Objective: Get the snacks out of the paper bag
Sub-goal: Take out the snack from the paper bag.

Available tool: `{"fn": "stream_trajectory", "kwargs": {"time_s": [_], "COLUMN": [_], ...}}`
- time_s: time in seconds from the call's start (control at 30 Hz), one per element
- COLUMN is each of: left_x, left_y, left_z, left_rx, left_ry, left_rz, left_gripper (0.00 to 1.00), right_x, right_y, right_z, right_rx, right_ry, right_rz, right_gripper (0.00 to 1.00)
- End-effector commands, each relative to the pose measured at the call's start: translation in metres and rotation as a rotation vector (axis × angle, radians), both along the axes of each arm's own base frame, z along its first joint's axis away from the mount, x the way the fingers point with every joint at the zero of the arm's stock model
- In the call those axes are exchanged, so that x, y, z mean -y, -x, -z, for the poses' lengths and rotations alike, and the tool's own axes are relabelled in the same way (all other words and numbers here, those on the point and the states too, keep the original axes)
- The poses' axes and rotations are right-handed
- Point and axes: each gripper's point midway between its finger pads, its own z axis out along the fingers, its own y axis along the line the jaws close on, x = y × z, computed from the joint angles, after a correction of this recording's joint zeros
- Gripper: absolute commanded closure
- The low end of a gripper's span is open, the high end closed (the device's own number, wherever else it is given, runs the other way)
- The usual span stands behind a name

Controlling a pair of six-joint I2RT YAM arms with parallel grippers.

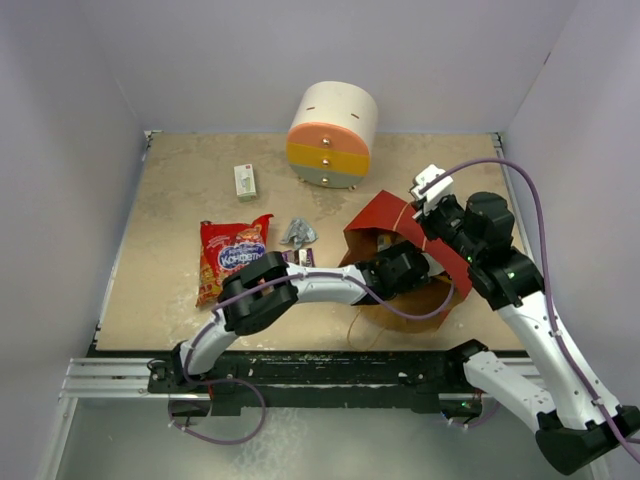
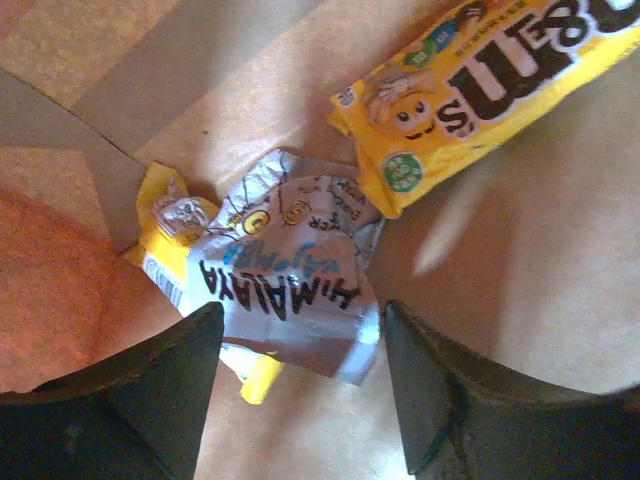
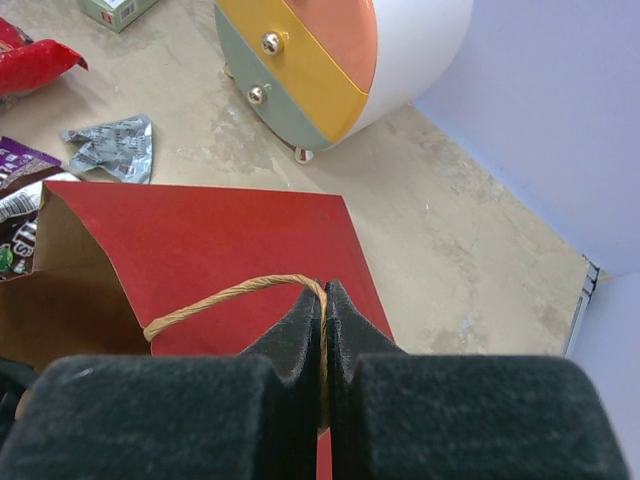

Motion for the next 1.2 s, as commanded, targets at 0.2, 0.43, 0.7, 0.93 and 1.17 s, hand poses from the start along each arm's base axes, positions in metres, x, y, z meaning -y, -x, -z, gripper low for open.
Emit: {"fn": "stream_trajectory", "kwargs": {"time_s": [0.2,0.43,0.7,0.93,1.17], "left_x": [0.014,0.016,-0.001,-0.032,-0.075], "left_y": [-0.012,0.003,0.032,0.066,0.093], "left_z": [-0.021,-0.036,-0.065,-0.064,-0.072], "left_rx": [-0.027,-0.097,-0.125,-0.219,-0.339], "left_ry": [0.028,0.056,0.104,0.124,0.208], "left_rz": [0.045,0.090,0.110,0.053,-0.101], "left_gripper": [0.79,1.00,1.00,1.00,1.00], "right_x": [0.000,-0.002,0.001,0.000,0.000], "right_y": [-0.003,-0.002,0.000,-0.005,-0.006], "right_z": [-0.032,-0.036,-0.036,-0.037,-0.037], "right_rx": [0.073,0.077,0.086,0.099,0.103], "right_ry": [-0.027,-0.039,-0.050,-0.066,-0.062], "right_rz": [0.003,-0.004,0.007,0.022,0.021], "right_gripper": [1.00,1.00,1.00,1.00,1.00]}}
